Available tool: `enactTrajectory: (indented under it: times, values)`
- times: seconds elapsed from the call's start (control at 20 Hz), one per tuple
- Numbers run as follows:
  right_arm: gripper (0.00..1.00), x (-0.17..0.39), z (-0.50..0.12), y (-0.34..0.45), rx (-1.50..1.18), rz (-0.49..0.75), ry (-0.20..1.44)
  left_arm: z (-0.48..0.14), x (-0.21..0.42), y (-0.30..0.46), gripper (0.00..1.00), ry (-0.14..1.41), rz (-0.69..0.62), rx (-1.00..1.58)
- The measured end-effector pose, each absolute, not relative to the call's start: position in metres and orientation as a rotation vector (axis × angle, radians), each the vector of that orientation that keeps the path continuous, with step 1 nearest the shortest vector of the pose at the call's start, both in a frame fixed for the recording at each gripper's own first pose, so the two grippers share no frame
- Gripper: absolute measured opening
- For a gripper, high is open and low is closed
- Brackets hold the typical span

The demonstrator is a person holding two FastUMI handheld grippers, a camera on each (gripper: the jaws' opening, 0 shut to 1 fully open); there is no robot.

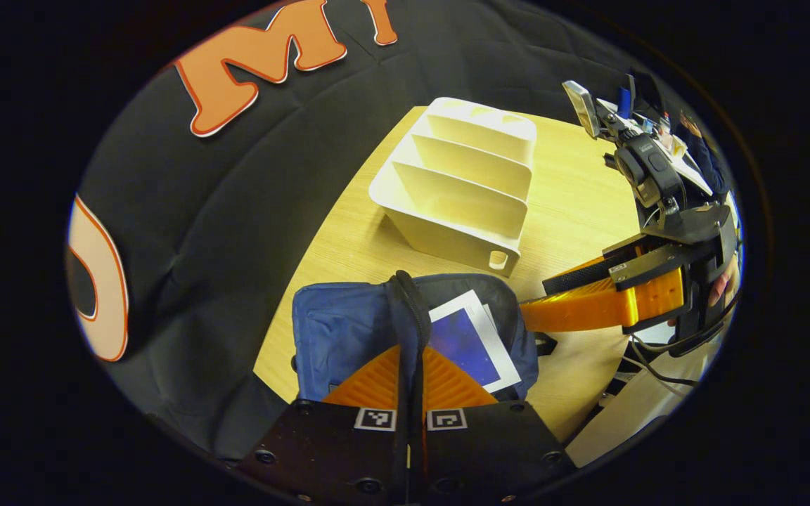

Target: Open the schoolbag, grab two books from the bookshelf and put them into the schoolbag.

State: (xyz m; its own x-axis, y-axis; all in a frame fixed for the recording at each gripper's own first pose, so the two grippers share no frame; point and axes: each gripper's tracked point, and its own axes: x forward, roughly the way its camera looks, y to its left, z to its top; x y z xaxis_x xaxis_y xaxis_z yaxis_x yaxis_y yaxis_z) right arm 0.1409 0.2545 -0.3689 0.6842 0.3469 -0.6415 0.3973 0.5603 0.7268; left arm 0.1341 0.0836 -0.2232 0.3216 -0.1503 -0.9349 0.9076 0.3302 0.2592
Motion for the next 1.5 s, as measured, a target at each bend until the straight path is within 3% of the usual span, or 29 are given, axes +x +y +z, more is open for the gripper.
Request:
enactTrajectory:
  times: [0.1,0.15,0.2,0.35,0.6,0.9,1.5]
  values:
    - [0.90,0.138,-0.366,0.251,1.005,-0.008,0.866,-0.235,0.119,0.082,0.07,1.036,-0.872,0.942]
    - [0.90,0.136,-0.366,0.245,0.999,0.005,0.877,-0.240,0.110,0.077,0.31,1.056,-0.876,0.927]
    - [0.90,0.134,-0.366,0.239,0.990,0.019,0.889,-0.244,0.106,0.074,0.41,1.070,-0.875,0.922]
    - [0.90,0.124,-0.366,0.211,0.950,0.061,0.947,-0.256,0.086,0.064,0.98,1.103,-0.814,0.898]
    - [0.90,0.107,-0.335,0.144,0.800,0.176,1.000,-0.237,0.055,0.017,0.99,1.055,-0.669,0.780]
    - [0.90,0.101,-0.265,0.070,0.627,0.271,0.901,-0.179,0.030,-0.041,0.99,0.863,-0.509,0.530]
    - [0.90,0.106,-0.169,0.008,0.329,0.192,0.525,-0.122,0.044,-0.060,0.98,0.473,-0.435,0.358]
